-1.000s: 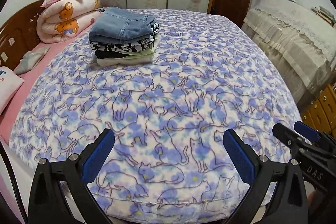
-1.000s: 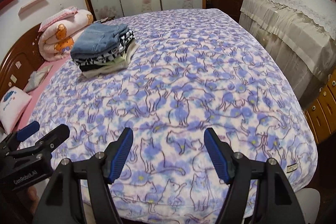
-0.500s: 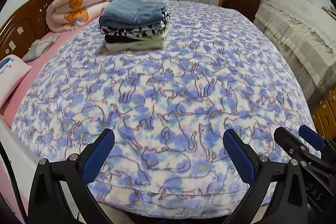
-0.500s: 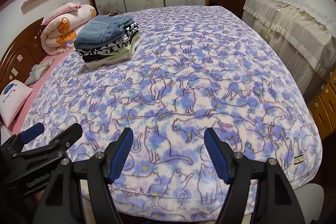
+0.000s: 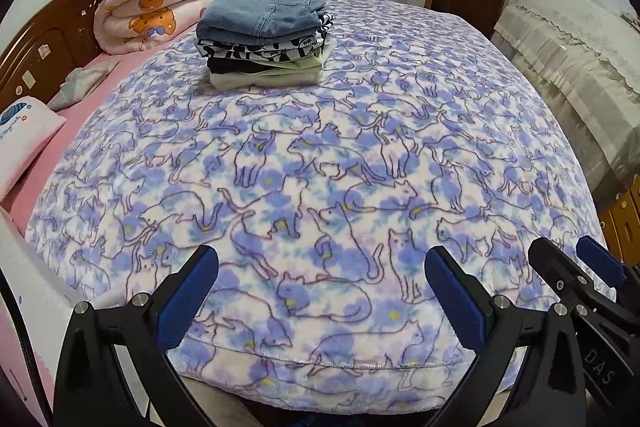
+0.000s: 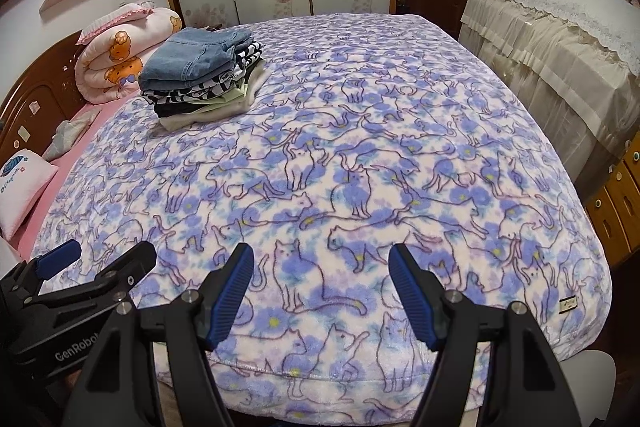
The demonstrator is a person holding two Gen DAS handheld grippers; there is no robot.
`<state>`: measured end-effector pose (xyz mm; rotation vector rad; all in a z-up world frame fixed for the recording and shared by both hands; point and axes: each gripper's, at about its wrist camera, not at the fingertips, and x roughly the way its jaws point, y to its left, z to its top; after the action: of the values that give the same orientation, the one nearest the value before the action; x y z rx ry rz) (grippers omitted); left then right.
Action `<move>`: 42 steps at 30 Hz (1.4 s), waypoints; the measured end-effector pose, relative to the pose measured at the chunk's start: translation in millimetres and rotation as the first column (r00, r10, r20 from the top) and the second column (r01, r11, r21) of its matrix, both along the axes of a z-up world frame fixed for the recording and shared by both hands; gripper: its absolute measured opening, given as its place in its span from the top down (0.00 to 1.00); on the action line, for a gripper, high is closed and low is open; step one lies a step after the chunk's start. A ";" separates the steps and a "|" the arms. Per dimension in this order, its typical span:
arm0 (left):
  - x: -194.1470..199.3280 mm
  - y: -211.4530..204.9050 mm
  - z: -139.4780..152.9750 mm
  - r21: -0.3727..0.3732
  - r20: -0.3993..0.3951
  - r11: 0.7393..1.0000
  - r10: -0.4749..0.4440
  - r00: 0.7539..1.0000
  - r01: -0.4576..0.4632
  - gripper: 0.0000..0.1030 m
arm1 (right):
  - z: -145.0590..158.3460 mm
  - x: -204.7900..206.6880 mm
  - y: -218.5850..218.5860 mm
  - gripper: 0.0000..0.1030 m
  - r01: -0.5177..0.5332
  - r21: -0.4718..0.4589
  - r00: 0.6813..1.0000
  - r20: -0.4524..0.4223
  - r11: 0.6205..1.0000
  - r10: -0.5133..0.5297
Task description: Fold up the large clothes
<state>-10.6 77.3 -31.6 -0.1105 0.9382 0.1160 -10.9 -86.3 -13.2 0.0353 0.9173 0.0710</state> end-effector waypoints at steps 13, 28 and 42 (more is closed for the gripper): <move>-3.3 0.5 2.9 0.011 0.008 1.000 0.005 1.000 -0.005 0.01 | 1.2 -4.4 3.1 0.32 0.005 0.019 1.000 0.018 1.000 -0.005; -4.6 -2.5 2.8 0.011 0.010 1.000 0.009 1.000 -0.009 0.01 | -0.6 -5.0 0.6 0.32 0.007 0.015 1.000 0.021 1.000 -0.007; -5.0 -3.3 3.2 0.014 0.010 1.000 0.010 1.000 -0.010 0.01 | -0.7 -4.4 0.0 0.32 0.007 0.017 1.000 0.020 1.000 -0.007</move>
<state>-15.6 74.0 -28.4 -0.1032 0.9267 0.1314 -15.3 -86.3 -14.0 0.0533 0.8969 0.0723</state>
